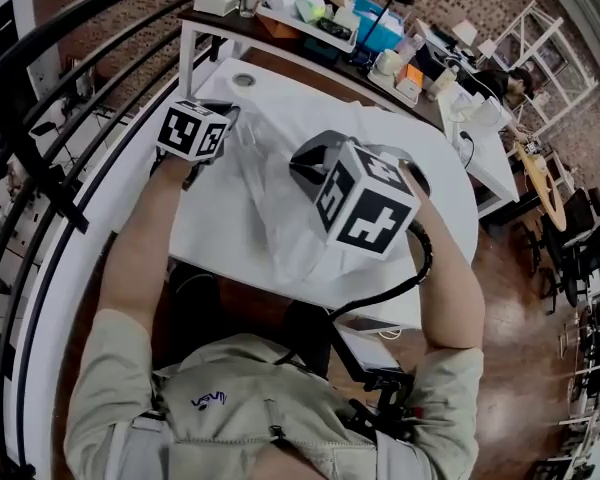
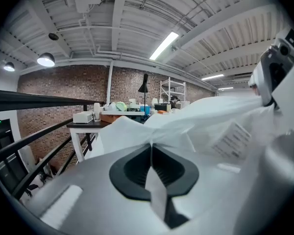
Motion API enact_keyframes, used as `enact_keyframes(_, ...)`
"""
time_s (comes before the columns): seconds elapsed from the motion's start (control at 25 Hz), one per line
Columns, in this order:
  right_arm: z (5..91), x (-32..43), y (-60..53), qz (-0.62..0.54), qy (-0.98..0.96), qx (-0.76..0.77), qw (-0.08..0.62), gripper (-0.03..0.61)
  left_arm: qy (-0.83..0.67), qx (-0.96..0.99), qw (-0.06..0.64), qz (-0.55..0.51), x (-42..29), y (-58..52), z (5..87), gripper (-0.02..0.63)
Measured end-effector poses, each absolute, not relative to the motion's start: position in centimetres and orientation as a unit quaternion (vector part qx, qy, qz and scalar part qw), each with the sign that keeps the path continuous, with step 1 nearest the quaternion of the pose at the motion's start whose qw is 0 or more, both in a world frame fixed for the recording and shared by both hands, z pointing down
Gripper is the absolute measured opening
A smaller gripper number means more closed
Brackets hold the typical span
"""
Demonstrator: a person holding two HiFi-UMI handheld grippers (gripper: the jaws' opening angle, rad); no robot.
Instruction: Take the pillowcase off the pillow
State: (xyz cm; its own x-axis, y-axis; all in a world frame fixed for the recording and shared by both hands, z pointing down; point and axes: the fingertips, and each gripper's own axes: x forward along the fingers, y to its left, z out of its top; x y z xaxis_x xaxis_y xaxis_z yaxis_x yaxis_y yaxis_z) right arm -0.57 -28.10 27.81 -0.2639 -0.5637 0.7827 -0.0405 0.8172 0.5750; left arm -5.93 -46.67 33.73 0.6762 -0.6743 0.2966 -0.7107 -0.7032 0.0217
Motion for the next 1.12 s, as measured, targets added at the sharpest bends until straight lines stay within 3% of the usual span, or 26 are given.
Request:
enact_keyframes(0.16,25.7,-0.7,-23.9,-0.259,-0.819,0.137,0.493,0.011,-0.364,0.918,0.065,0.143,-4.2,-47.4,34.2,0.008)
enact_keyframes(0.36,25.7,0.3,-20.4,-0.222,-0.863,0.083,0.447,0.008,-0.361,0.921,0.053,0.140,-2.1,-49.2,32.3,0.008)
enact_keyframes(0.8,30.9,-0.3,-19.6,-0.158,-0.869,0.018,0.468,0.011,-0.295,0.948,0.086,0.082,3.6,-49.9,30.4,0.008)
enact_keyframes(0.96,30.8,-0.3,-21.6,-0.160,-0.869,0.049,0.465,0.018,-0.306,0.942,0.098,0.093,1.3,-49.7,31.4,0.014)
enact_keyframes(1.04,30.4,-0.3,-22.5,-0.162,-0.876,0.063,0.450,0.031,-0.321,0.937,0.106,0.089,-1.0,-49.6,31.8,0.047)
enact_keyframes(1.12,30.2,-0.3,-23.2,-0.159,-0.882,0.073,0.439,0.057,-0.329,0.934,0.115,0.081,-3.1,-49.1,32.1,0.133)
